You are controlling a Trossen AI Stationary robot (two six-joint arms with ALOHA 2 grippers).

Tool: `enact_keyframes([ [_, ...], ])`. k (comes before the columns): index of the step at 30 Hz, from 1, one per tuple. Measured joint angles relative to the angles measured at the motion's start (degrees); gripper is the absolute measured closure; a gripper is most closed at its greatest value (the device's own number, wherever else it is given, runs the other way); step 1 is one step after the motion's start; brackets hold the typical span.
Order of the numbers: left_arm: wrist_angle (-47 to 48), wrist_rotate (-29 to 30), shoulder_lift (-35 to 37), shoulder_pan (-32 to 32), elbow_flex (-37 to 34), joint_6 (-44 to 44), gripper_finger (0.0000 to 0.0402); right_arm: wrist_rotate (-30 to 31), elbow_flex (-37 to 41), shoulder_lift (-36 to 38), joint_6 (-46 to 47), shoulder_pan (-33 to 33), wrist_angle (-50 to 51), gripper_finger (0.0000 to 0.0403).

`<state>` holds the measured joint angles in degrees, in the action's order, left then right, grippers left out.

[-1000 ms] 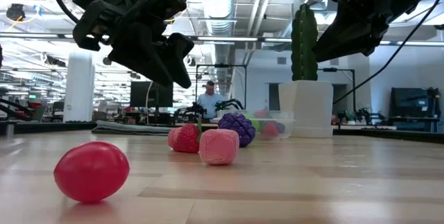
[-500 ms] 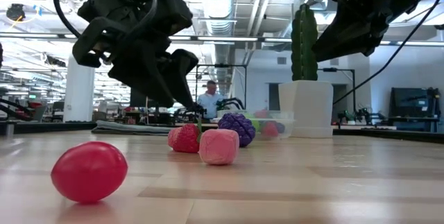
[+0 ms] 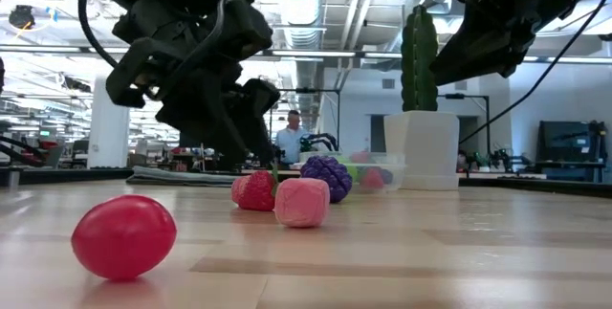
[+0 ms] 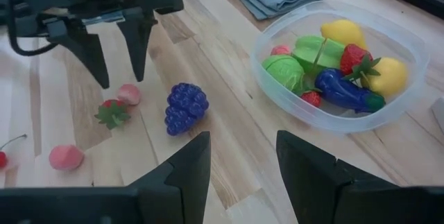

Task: Pick and placing Produce into tupperware
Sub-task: Put the top peach into the transparent bin

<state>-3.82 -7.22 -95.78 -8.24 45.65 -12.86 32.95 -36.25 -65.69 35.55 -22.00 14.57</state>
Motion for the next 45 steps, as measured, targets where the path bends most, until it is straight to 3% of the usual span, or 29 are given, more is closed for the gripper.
enact_keyframes([
  [15,-2.52,-3.03,-4.75,0.01,-0.07,1.9,0.0193,0.02,0.0,0.0,0.02,0.0,-0.15,0.0216],
  [45,-2.96,-4.18,-4.77,1.25,-0.04,0.59,0.0193,0.07,-0.02,0.0,0.28,0.0,-0.06,0.0216],
])
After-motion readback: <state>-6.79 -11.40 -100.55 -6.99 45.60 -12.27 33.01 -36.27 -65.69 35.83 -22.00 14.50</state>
